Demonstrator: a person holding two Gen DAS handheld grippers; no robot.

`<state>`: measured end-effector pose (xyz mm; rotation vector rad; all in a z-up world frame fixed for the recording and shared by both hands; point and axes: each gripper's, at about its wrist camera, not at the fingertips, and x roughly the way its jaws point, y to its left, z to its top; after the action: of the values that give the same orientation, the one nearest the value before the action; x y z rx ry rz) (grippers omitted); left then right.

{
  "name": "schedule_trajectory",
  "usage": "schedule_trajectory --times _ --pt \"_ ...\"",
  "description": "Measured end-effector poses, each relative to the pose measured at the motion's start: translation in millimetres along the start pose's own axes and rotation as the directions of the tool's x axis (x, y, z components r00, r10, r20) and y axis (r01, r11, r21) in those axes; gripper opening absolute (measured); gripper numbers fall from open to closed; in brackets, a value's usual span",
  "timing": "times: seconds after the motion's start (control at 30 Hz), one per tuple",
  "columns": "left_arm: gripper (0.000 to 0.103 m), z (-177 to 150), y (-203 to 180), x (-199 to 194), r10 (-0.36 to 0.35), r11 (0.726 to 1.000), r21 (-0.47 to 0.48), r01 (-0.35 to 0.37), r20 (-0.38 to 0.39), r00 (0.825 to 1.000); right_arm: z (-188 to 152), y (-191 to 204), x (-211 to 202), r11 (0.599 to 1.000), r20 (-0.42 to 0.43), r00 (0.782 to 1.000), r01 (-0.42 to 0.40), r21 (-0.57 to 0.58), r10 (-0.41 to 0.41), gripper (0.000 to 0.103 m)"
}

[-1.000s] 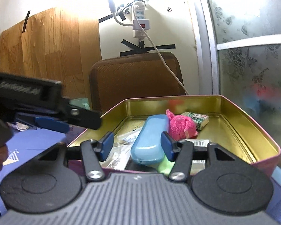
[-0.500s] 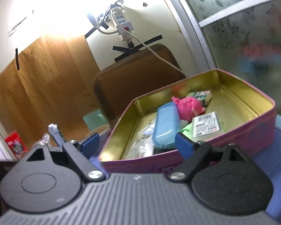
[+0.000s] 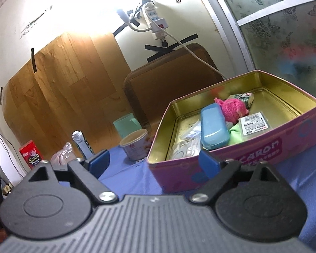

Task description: Organize soft objects

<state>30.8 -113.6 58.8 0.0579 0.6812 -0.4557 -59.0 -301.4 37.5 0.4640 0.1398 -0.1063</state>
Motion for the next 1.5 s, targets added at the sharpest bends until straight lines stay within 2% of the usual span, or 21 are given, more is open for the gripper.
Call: schedule_trajectory --times 0.2,0.37,0.7,0.83,1.0,1.13,1.23,1.33,1.5 --pt "0.103 -6.7 1.7 -4.4 0.064 0.997 0.029 -0.065 0.031 0.997 -6.0 4.7 -0.3 1.000 -0.015 1.000 0.005 -0.008 -0.005 0.095" --pt "0.103 -8.8 1.1 -7.6 0.049 0.998 0.041 -0.050 0.027 0.998 -9.1 4.9 1.4 1.000 -0.030 1.000 0.003 -0.004 -0.003 0.095" --pt "0.103 -9.8 -0.9 -11.6 0.091 0.994 0.063 -0.094 0.061 0.994 -9.3 -0.2 1.9 1.000 -0.024 1.000 0.006 0.004 -0.006 0.096" --pt "0.103 -8.4 -2.0 -14.2 0.140 0.986 0.072 -0.147 0.097 0.985 -10.4 -0.8 2.5 1.000 -0.025 1.000 0.010 0.012 -0.010 0.096" --pt "0.103 -5.5 -2.2 -20.3 0.133 0.988 0.064 -0.142 0.129 0.983 -10.3 -0.8 1.5 1.000 -0.019 1.000 0.011 0.010 -0.011 0.096" --pt "0.103 -5.9 -6.6 -23.0 0.183 0.977 0.079 -0.197 0.160 0.970 -10.6 -1.8 0.6 1.000 -0.014 1.000 0.017 0.013 -0.016 0.096" --pt "0.103 -5.3 -6.6 -22.7 0.181 0.977 0.084 -0.194 0.145 0.973 -11.5 -2.6 0.7 1.000 -0.016 1.000 0.020 0.019 -0.020 0.097" --pt "0.103 -3.8 -7.1 -22.0 0.149 0.983 0.092 -0.159 0.111 0.983 -11.7 -2.7 1.0 1.000 -0.017 1.000 0.021 0.020 -0.021 0.097" --pt "0.103 -6.2 -10.6 -23.5 0.140 0.983 0.104 -0.152 0.113 0.984 -11.6 -2.7 1.1 0.999 -0.015 1.000 0.027 0.022 -0.027 0.097"
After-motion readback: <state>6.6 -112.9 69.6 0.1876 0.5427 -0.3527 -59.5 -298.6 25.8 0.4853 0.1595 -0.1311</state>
